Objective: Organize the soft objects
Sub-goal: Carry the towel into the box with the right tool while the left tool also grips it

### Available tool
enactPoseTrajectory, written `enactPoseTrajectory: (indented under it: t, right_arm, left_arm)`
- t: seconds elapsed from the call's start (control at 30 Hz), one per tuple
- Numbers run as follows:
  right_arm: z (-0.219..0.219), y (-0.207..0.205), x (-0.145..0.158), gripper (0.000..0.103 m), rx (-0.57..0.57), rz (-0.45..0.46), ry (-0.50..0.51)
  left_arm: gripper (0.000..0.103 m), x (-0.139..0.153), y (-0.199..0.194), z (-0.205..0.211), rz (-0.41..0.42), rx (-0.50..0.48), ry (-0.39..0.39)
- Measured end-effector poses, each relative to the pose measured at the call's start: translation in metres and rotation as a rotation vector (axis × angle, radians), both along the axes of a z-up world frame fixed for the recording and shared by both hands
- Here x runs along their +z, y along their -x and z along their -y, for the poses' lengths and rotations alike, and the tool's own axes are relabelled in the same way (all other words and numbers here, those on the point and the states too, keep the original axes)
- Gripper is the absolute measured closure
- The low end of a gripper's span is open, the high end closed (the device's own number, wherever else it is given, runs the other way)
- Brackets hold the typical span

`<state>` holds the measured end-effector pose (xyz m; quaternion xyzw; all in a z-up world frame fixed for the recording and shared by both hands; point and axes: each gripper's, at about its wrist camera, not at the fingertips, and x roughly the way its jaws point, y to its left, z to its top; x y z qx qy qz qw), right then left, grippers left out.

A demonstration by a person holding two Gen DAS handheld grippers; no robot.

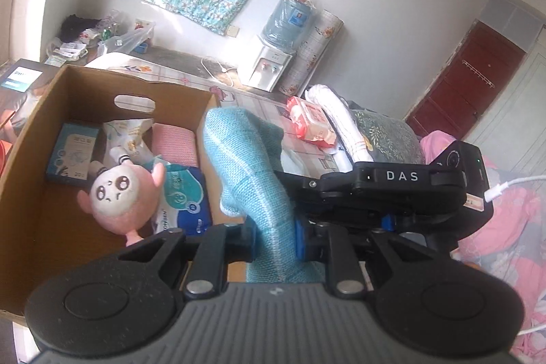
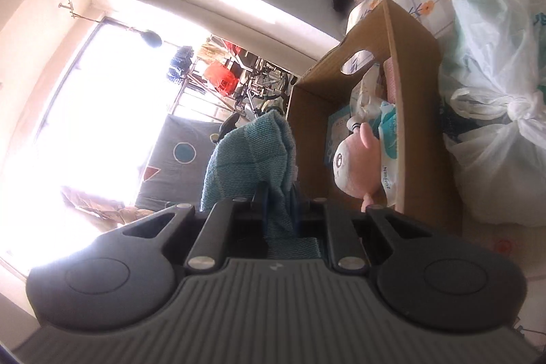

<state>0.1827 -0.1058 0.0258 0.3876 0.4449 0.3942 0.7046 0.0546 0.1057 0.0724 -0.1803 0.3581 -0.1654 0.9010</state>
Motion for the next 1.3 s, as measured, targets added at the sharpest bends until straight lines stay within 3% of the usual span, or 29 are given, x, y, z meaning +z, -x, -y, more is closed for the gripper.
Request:
enactPoseTrajectory:
  t: [0.3, 0.47, 0.73, 0.9, 1.03, 1.2, 1.3]
  right_arm:
    - [-0.118, -0.062, -0.02, 0.09, 0.107, -0.121, 0.167]
    - [-0.148, -0.092, -0.048, 0.09, 0.099, -0.197, 0.229]
    - [-0.186, -0.125, -0.085, 0.09, 0.098, -0.308, 0.238]
    - [-0.205, -0.13, -0.083, 0.088, 0.147, -0.324, 0.181]
    - [-0.204, -0.131, -0.085, 0.068, 0.14, -0.339, 0.181]
    - [-0.197, -0.131, -0.08, 0.068, 0.134, -0.333, 0.171]
    - [-0.188, -0.132, -0.07, 0.061, 0.112, -0.308, 0.174]
  left_arm:
    - [0.082, -0.037, -0.054, -0.088, -0.137, 0.163, -0.007]
    - [0.082, -0.061, -0.089, -0.117, -0.203, 0.182, -0.023]
    - [0.083, -0.084, -0.121, -0.134, -0.275, 0.248, -0.138]
    - [0.083, -0.067, -0.114, -0.127, -0.233, 0.265, -0.322]
    - [0.085, -0.061, -0.113, -0.116, -0.216, 0.249, -0.464]
    - [0.086, -0.063, -0.117, -0.098, -0.211, 0.202, -0.649]
    - [0.086, -0.071, -0.121, -0.081, -0.215, 0.157, -0.767]
